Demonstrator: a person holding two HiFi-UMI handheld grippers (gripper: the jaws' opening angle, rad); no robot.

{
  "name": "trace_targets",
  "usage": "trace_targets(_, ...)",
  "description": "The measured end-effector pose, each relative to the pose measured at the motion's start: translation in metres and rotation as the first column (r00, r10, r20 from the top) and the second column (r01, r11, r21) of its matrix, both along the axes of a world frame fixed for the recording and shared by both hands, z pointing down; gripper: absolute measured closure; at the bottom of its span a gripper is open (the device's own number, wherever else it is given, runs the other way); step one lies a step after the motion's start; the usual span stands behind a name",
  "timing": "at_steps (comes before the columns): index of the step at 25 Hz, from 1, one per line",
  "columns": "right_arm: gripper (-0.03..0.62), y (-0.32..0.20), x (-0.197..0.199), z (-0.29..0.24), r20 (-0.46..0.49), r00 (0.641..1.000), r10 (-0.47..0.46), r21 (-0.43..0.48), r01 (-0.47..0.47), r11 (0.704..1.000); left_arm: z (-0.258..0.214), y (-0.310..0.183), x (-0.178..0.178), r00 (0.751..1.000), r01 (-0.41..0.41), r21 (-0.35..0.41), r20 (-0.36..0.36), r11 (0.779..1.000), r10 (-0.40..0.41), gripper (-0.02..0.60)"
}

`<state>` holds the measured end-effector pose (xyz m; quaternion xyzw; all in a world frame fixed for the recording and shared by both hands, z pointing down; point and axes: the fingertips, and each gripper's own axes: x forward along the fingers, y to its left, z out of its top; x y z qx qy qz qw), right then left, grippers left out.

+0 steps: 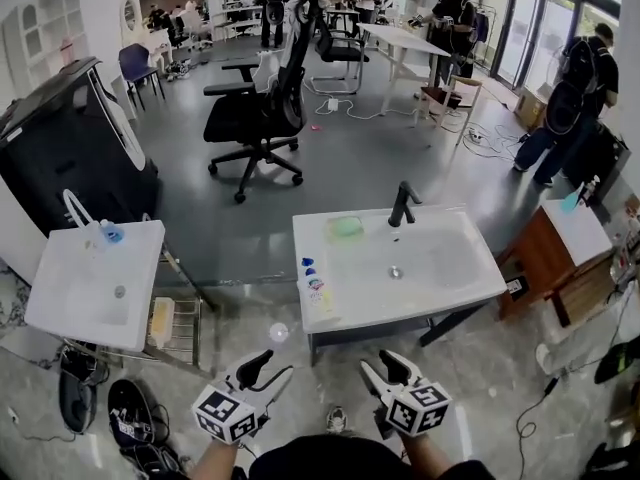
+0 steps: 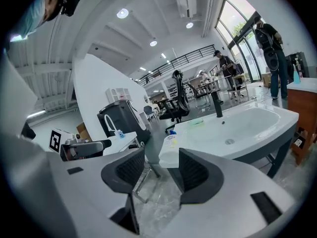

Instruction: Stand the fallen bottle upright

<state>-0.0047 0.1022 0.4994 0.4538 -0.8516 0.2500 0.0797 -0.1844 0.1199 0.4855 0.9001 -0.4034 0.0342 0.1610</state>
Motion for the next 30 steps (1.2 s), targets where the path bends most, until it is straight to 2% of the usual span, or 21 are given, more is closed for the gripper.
trace_targets(9,0.393,-0.064,0.010,0.008,0.000,0.990,-0.138,0.002,0.138,0.990,0.005,-0.040,0.024,0.995,0.098,0.000,0.015,0.995,-0.098,0.376)
trace_targets(13,0.393,-0.088,0.003,0.007,-0.013,0.982,-0.190,0.015,0.190,0.982,0.007,-0.050,0.020,0.991,0.130,-0.005,0.031,0.992,-0.130,0.376)
trace_targets(18,0.393,-0.117,-0.008,0.010,-0.027,0.978,-0.205,0.002,0.205,0.979,0.010,-0.071,0.006,0.987,0.158,-0.017,0.014,0.987,-0.158,0.376)
trace_targets(22,0.393,-0.144,-0.026,0.016,-0.032,0.980,-0.197,-0.024,0.197,0.980,0.017,-0.102,-0.008,0.992,0.124,-0.029,0.004,0.992,-0.124,0.376)
trace_targets(30,0.393,-0.198,-0.067,0.035,-0.049,0.985,-0.162,-0.133,0.155,0.979,0.017,-0.170,-0.034,1.000,-0.026,-0.013,-0.006,1.000,0.026,0.376)
